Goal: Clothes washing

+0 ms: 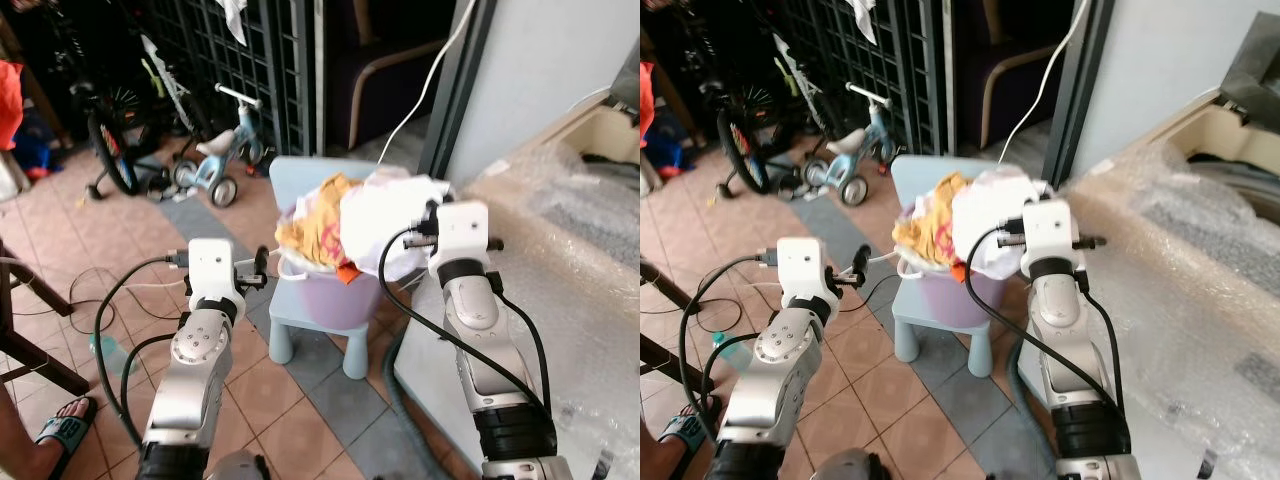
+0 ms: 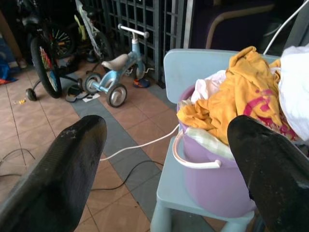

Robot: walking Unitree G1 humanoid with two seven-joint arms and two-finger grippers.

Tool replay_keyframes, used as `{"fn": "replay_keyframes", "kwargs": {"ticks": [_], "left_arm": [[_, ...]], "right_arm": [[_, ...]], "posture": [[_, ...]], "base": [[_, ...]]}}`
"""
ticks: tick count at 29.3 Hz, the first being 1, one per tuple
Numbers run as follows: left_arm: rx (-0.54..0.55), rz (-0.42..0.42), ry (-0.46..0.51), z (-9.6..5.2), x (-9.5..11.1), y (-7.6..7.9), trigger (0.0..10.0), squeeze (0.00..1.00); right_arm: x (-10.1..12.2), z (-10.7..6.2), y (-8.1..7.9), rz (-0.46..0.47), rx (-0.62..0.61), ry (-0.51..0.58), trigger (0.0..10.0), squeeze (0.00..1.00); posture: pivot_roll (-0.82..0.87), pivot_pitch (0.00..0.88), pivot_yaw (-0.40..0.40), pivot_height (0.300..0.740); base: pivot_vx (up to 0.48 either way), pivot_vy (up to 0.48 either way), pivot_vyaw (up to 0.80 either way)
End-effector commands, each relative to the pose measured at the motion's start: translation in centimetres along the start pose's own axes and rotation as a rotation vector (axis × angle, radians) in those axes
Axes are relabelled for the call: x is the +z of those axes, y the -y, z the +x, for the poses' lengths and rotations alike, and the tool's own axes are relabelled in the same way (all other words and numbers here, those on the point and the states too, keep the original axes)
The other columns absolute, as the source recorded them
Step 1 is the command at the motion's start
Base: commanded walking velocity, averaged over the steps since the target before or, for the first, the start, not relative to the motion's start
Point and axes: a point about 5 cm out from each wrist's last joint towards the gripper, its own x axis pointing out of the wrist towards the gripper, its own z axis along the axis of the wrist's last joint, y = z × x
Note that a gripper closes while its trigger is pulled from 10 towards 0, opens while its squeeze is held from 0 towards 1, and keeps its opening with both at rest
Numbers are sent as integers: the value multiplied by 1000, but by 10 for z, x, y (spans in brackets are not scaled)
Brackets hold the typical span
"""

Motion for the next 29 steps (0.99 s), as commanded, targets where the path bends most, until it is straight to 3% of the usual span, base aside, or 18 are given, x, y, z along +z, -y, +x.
{"fn": "replay_keyframes", "kwargs": {"ticks": [1, 8, 11, 19, 29], "left_arm": [[-37, -14, 22, 3, 7, 7, 10000, 0], [-27, -12, 30, 5, 9, 5, 10000, 0], [-23, -13, 31, 5, 9, 4, 10000, 0], [-14, -5, 35, 8, 10, 4, 10000, 0], [6, -5, 26, 5, 7, 0, 10000, 0]], "right_arm": [[2, 3, 19, -16, -72, 22, 10000, 0], [6, 16, 42, -53, -129, 41, 10000, 0], [8, 18, 43, -68, -126, 53, 10000, 0], [37, 35, 29, -91, -20, 192, 10000, 0], [31, 31, 24, -93, 7, 190, 10000, 0]], "posture": [[-70, 7, 43, 740], [-70, 6, 41, 740], [-68, 6, 41, 740], [-67, 0, 42, 740], [-65, 5, 36, 740]], "base": [[0, 0, -788], [0, 0, -788], [0, 0, -788], [0, 0, -445], [0, 0, 0]]}}
